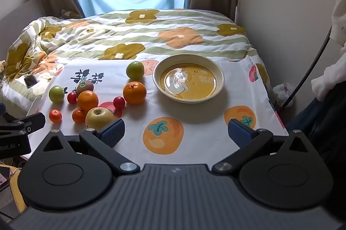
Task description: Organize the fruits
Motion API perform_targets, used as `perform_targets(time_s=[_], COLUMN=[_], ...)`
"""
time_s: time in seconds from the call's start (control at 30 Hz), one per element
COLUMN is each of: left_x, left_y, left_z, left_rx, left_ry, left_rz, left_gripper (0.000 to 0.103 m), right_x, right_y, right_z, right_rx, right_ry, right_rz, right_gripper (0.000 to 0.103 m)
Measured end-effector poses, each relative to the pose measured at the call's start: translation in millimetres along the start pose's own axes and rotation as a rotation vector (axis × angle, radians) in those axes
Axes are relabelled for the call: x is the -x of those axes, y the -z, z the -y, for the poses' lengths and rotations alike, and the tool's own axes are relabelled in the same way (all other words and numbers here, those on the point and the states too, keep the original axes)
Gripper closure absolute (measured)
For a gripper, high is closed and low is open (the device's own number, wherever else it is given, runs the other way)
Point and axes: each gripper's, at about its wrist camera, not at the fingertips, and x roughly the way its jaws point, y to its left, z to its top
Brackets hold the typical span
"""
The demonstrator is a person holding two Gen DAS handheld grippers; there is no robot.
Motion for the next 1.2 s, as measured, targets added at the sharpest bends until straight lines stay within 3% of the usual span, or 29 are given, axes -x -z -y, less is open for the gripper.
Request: perform_targets(time_s=[1.2], left_x=[6.9], left_y=[1.1], left_z=[4.6], left_rx=[-0.018], left_ry=[-0.026], left_rz=[0.022], left_gripper=[0.000], right_x=[-2.1], right_y=[0.9], right_z=[4.6], right_rx=[0.000], right_ry=[-0.004], right_rz=[0.004], right_gripper=[0.000])
